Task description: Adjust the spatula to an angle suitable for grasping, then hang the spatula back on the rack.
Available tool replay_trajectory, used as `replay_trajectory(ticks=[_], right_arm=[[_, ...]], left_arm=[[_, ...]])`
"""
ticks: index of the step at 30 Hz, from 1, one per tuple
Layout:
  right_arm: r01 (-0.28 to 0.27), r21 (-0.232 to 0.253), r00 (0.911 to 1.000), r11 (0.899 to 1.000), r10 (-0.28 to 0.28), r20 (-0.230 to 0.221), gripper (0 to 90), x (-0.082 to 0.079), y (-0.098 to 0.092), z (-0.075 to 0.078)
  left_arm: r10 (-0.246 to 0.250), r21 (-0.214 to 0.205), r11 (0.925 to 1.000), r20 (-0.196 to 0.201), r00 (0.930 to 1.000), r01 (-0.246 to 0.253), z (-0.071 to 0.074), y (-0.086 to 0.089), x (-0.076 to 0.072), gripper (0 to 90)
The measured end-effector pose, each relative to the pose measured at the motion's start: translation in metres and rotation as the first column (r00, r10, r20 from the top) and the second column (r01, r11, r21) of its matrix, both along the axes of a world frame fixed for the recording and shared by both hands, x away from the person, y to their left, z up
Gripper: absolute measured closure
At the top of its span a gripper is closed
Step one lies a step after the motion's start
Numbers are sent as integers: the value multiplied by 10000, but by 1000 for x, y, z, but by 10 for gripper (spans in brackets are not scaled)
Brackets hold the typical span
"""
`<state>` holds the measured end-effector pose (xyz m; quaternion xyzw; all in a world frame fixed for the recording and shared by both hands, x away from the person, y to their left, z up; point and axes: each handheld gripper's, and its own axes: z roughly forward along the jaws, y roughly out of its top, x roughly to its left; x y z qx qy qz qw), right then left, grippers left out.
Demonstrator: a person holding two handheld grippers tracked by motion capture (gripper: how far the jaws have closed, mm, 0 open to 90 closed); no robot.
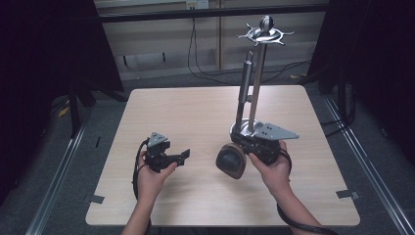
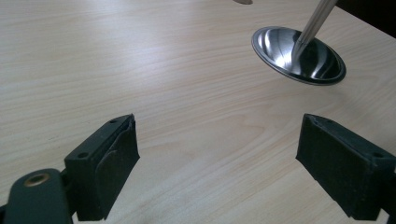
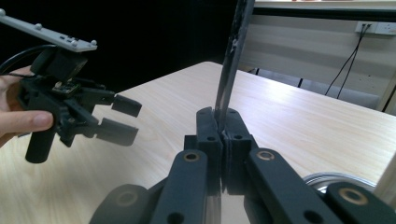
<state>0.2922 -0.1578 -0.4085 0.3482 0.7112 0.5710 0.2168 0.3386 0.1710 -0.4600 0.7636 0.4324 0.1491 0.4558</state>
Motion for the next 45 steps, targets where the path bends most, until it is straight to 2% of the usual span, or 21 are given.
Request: replay_trajectory(ticks=[3,12,17,27,39,43,45], right_arm=[[159,19,9999,9999,-159,37,883,3,-4,3],[58,-37,10000,10000,-58,-57,884,10,-7,10],[238,-20,9997,9997,-238,-106,883,12,-8,11],[312,134,9989,9994,-307,-341,883,17,-14,5],[536,-41,9985,9986,-536,-131,877,26,-18,-2],[497,-117,9987,9987,-498,-62,874,31,-23,-3],[513,-69,9987,9987,-513,-39,870,33,-24,-4]], left_arm=[[-34,-25,10000,33,10000,34,1,0,0,124],[-116,53,9999,-29,9999,117,-1,-1,0,124],[-145,25,9999,-14,9999,145,0,-2,0,124],[-158,-18,9999,-69,9999,158,0,0,0,124],[-163,-106,9998,-113,9998,162,0,2,-1,124],[-185,9,9998,-166,9997,185,-2,3,-1,124],[-169,-98,9998,-212,9996,167,-3,3,-1,124]])
